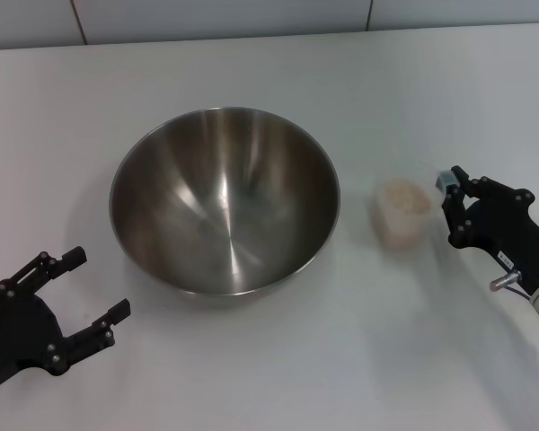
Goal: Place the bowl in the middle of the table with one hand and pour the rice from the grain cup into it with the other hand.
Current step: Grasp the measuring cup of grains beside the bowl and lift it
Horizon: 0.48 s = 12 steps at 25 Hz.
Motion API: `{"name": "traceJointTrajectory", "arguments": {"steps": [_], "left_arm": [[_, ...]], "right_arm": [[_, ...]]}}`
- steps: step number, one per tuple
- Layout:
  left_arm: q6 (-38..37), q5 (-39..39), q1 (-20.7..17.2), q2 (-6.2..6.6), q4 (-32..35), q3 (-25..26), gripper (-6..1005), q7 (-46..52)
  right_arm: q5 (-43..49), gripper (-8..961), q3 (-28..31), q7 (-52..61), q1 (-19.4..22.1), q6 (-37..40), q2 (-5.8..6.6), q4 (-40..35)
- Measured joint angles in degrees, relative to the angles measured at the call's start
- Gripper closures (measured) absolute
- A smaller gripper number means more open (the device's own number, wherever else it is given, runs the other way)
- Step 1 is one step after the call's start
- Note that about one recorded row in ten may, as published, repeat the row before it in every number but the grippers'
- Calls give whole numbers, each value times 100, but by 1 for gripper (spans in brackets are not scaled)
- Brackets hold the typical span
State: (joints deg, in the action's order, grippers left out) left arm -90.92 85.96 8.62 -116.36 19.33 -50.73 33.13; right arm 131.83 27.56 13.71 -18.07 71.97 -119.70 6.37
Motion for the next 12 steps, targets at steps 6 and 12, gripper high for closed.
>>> {"name": "traceJointTrajectory", "arguments": {"steps": [6, 12], "left_arm": [[-7, 0, 26, 0, 0, 2, 153, 0], [3, 1, 42, 0, 0, 2, 153, 0]], "right_arm": [[0, 790, 132, -35, 32, 218, 0, 57], [-4, 931, 423, -288, 67, 961, 10, 77]]}}
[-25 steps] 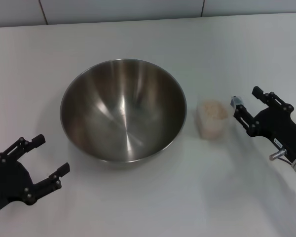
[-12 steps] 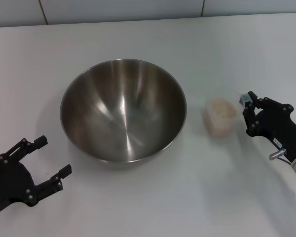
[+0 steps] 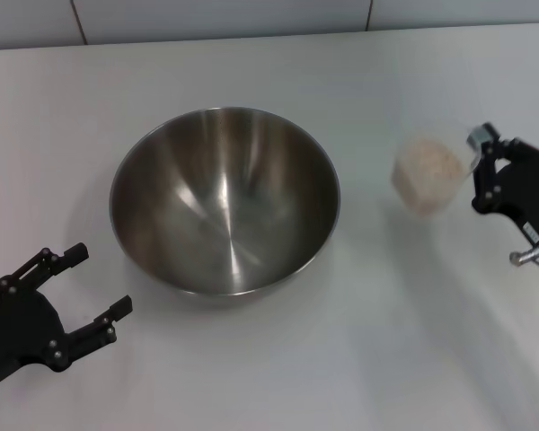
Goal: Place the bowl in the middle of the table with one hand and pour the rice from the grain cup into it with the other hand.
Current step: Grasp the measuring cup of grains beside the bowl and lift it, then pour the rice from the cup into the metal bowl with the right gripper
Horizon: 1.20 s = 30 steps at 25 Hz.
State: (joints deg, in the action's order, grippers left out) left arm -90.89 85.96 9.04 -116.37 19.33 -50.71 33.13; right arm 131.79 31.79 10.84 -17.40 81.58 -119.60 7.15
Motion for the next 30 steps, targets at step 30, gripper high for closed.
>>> {"name": "traceJointTrajectory", "arguments": {"steps": [30], "left_arm": [[-1, 17, 156, -9, 0, -9, 153, 89]], "right_arm": [[346, 936, -1070, -10855, -777, -485, -28, 1887]]}}
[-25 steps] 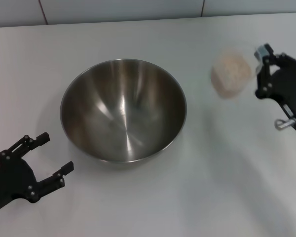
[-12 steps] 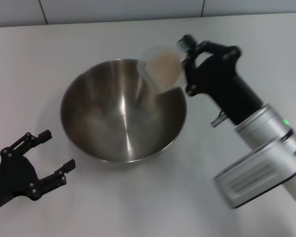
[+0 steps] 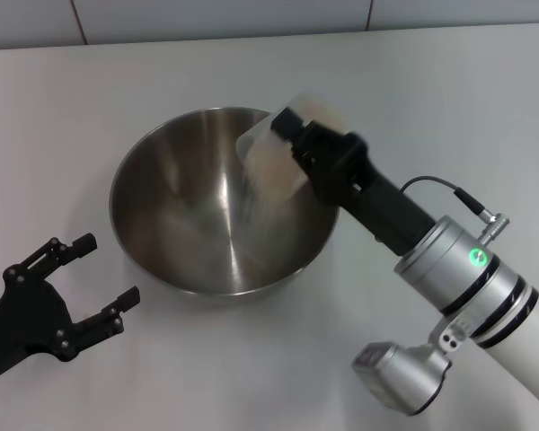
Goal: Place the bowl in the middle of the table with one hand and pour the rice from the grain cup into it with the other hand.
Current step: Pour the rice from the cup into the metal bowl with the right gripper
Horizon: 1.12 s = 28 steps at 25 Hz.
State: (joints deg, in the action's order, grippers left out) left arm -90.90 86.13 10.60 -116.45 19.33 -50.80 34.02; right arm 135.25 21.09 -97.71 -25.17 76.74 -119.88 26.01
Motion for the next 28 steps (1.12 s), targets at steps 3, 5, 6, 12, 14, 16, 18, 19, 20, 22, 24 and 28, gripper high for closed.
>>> {"name": "traceJointTrajectory", "arguments": {"steps": [3, 5, 6, 12, 14, 16, 18, 19, 20, 22, 24, 28], "left_arm": [[-3, 0, 5, 0, 0, 0, 153, 0], [-9, 0, 6, 0, 0, 0, 153, 10], [-11, -1, 15, 0, 0, 0, 153, 38], [-11, 12, 43, 0, 0, 0, 153, 57], [-8, 14, 52, 0, 0, 0, 153, 58], [-7, 15, 64, 0, 0, 0, 153, 58], [-7, 17, 75, 0, 0, 0, 153, 60], [-8, 18, 77, 0, 0, 0, 153, 60], [-7, 18, 78, 0, 0, 0, 153, 61], [-7, 19, 78, 1, 0, 0, 153, 61], [-5, 18, 78, 0, 0, 0, 153, 61], [1, 18, 70, 0, 0, 0, 153, 49]], "right_arm": [[172, 936, -2, -952, -30, -108, 0, 23], [210, 935, -3, -1658, -41, -282, 0, 78], [237, 933, -27, -2443, -52, -480, 1, 154], [249, 925, -167, -3917, -120, -726, 0, 233], [251, 923, -285, -4271, -163, -752, 0, 245], [252, 920, -348, -4558, -194, -788, 0, 245], [253, 917, -358, -4714, -210, -819, 0, 253], [251, 916, -346, -4663, -207, -826, 0, 290], [237, 915, -333, -4535, -192, -830, 1, 338], [81, 912, -304, -3813, -104, -828, 0, 571], [-187, 909, -297, -2644, 16, -805, 0, 872], [-873, 904, -301, -134, 169, -764, 0, 1267]]}}
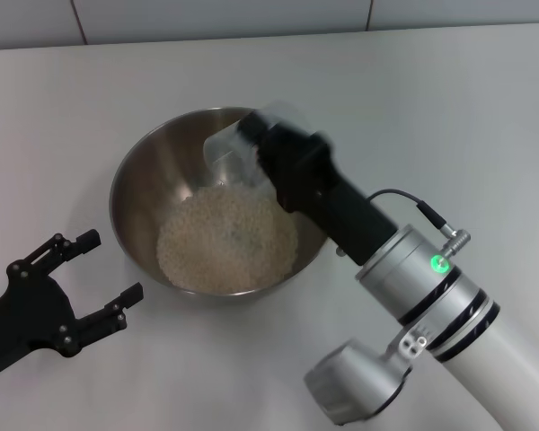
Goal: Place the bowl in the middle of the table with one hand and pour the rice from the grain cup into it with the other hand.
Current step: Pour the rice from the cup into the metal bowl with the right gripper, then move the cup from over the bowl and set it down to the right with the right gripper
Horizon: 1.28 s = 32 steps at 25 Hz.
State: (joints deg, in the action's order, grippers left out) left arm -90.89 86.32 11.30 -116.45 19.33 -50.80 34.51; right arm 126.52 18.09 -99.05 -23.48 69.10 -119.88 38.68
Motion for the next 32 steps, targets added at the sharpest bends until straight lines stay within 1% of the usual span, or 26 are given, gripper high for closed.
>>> {"name": "traceJointTrajectory", "arguments": {"steps": [3, 6, 10, 12, 14, 16, 19, 21, 22, 32], "left_arm": [[-1, -1, 2, 0, 0, 0, 153, -4], [4, -1, 5, 0, 0, 0, 153, -11], [9, -2, 4, -13, 0, 0, 153, -27], [10, -1, 3, -33, 6, 0, 153, -42], [10, -2, -2, -63, 25, 0, 153, -50], [10, -1, -3, -69, 26, 0, 153, -56], [10, -1, 0, -69, 12, 0, 153, -61], [10, -1, -4, -71, 19, 0, 153, -61], [10, -1, -7, -72, 22, 0, 153, -62], [-15, -1, -1, -71, 42, 0, 153, -66]], "right_arm": [[-458, 900, -14, 2041, 72, 65, 7, 212], [-518, 896, -5, 4098, 142, 298, 41, 209], [-565, 891, 176, 7188, 211, 685, 44, -238], [-568, 888, 354, 8340, 232, 775, 32, -567], [-569, 885, 510, 9166, 237, 847, 24, -909], [-573, 883, 680, 9514, 256, 897, 16, -1168], [-578, 879, 979, 9595, 285, 839, 8, -1526], [-583, 876, 1160, 9598, 257, 622, 3, -1776], [-588, 875, 1253, 9607, 200, 336, 0, -1921], [-592, 861, 1224, 9548, 51, -429, 0, -2060]]}}
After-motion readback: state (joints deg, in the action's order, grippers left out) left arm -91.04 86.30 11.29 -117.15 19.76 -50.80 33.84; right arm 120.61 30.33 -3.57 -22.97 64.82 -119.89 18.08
